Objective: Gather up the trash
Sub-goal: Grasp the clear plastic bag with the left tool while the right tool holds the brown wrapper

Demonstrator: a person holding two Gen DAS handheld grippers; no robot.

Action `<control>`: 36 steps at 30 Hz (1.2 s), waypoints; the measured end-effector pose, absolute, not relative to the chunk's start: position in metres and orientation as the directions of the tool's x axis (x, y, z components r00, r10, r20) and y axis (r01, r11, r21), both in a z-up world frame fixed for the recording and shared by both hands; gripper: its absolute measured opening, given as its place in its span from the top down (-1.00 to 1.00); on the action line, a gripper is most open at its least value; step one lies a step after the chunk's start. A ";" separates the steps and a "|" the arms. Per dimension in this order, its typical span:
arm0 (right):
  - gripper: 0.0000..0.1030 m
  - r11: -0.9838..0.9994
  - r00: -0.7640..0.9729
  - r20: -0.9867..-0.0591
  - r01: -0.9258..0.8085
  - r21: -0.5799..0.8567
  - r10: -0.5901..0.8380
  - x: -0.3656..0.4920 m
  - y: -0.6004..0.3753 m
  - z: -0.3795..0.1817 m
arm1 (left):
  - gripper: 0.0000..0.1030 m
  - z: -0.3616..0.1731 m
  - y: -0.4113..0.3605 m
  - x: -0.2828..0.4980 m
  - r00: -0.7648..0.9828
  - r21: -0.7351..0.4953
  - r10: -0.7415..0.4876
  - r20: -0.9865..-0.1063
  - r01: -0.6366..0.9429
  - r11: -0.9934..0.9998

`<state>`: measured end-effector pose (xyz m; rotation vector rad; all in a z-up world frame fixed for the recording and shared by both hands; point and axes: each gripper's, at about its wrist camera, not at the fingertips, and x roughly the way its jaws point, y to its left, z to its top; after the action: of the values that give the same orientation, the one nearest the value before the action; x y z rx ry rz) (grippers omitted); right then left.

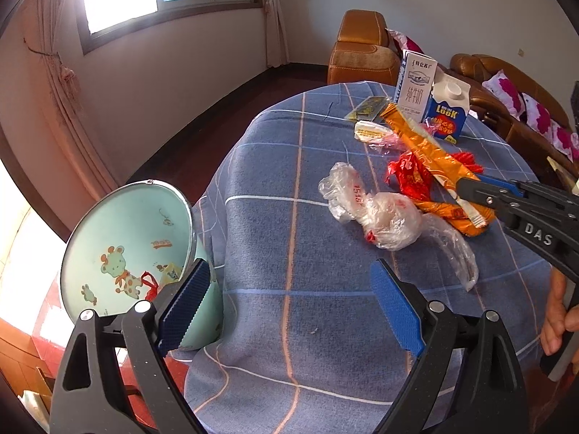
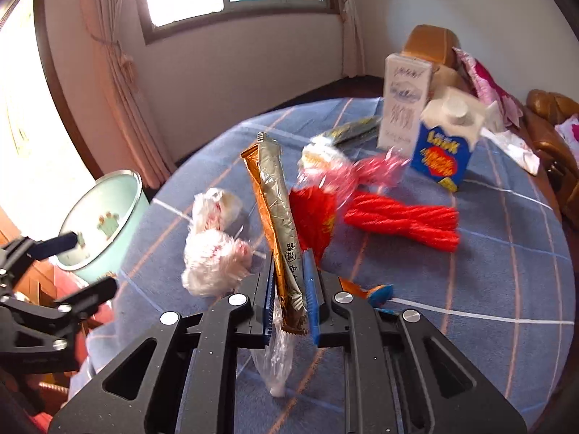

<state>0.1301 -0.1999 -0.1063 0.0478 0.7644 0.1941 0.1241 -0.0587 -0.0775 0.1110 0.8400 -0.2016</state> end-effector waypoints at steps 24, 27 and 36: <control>0.69 0.983 0.695 -0.714 0.176 0.054 -0.085 0.068 -0.299 -0.134 | 0.17 -0.121 -0.143 0.176 0.557 -0.097 -0.236 -0.796 0.269 0.958; 0.69 0.982 0.701 -0.708 0.180 0.060 -0.085 0.067 -0.295 -0.132 | 0.27 -0.115 -0.136 0.173 0.570 -0.097 -0.245 -0.784 0.277 0.956; 0.69 0.985 0.720 -0.690 0.164 0.059 -0.078 0.057 -0.269 -0.119 | 0.28 -0.087 -0.104 0.149 0.624 -0.030 -0.213 -0.752 0.290 0.957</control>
<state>0.0575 -0.2688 -0.1194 0.1189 0.7563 -0.1340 0.1493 -0.1041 -0.0871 0.0974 0.8492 -0.2888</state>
